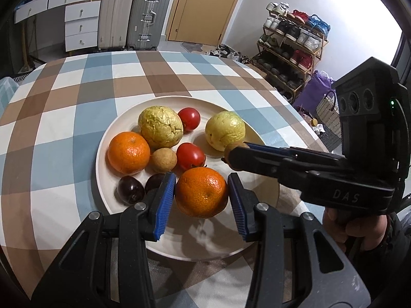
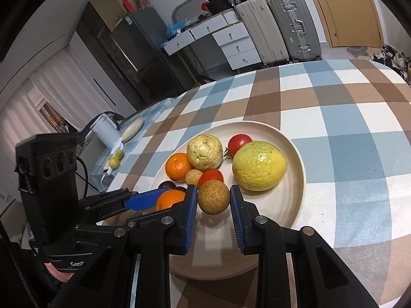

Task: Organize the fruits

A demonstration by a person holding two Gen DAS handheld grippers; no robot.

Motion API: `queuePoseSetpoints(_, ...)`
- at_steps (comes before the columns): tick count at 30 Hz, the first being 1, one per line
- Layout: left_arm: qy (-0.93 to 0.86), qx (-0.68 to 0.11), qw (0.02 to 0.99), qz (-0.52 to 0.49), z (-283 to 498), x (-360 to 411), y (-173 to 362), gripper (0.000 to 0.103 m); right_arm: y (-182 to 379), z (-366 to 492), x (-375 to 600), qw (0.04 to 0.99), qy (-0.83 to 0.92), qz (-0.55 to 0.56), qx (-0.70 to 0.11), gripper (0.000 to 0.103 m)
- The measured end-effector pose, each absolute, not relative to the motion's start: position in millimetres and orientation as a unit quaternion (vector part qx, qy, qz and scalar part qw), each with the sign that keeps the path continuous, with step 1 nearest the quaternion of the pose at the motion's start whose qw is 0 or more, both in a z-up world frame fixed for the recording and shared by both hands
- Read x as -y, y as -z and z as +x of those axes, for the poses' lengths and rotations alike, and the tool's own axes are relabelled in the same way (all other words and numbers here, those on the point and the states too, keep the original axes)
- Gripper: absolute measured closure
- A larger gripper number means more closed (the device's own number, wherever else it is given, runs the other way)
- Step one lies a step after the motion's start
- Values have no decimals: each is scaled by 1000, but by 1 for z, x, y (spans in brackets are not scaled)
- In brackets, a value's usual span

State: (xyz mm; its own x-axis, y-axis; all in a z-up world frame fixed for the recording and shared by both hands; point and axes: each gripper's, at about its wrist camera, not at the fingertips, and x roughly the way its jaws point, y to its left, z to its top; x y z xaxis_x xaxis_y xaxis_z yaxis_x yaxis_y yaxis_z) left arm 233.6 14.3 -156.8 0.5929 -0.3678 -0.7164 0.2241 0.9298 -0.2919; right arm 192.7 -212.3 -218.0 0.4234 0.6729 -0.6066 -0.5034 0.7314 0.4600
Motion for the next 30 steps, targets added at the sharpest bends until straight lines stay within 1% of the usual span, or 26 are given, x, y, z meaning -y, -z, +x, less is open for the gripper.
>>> queuePoseSetpoints(6,166,-419,889,-85,235,-12,156,64,219,197,211,839,-345,108,-408,77)
queuePoseSetpoints(9,162,-416,891,-86,237,-13,154,63,219,197,211,840,-341,107,-408,74)
queuePoseSetpoints(10,160,-415,892,-86,237,-14,153,63,218,197,212,840,-343,110,-406,70)
queuePoseSetpoints(11,157,-415,892,-87,237,-14,151,63,217,196,212,840,-345,113,-404,62)
queuePoseSetpoints(13,159,-412,893,-90,234,-16,148,63,212,193,216,843,-344,120,-395,52)
queuePoseSetpoints(15,155,-406,897,-85,229,-17,142,59,206,189,220,847,-347,126,-384,52)
queuePoseSetpoints(16,153,-403,898,-84,227,-17,139,56,203,186,223,849,-345,128,-378,51)
queuePoseSetpoints(18,149,-394,903,-84,220,-17,131,51,197,180,230,856,-339,134,-365,43)
queuePoseSetpoints(19,147,-390,905,-84,217,-18,128,49,193,176,234,859,-337,139,-358,34)
queuePoseSetpoints(20,144,-385,908,-84,213,-19,123,47,190,172,239,862,-335,146,-350,30)
queuePoseSetpoints(22,142,-378,911,-85,205,-19,116,46,182,164,248,869,-329,154,-336,26)
queuePoseSetpoints(23,139,-374,913,-83,200,-19,111,45,178,159,252,872,-326,156,-330,21)
queuePoseSetpoints(24,137,-371,915,-82,195,-19,108,44,174,155,255,875,-322,157,-325,19)
queuePoseSetpoints(29,116,-342,929,-77,168,-20,85,25,155,130,267,890,-309,155,-299,6)
queuePoseSetpoints(30,113,-337,931,-77,162,-20,81,23,152,126,268,892,-307,154,-293,5)
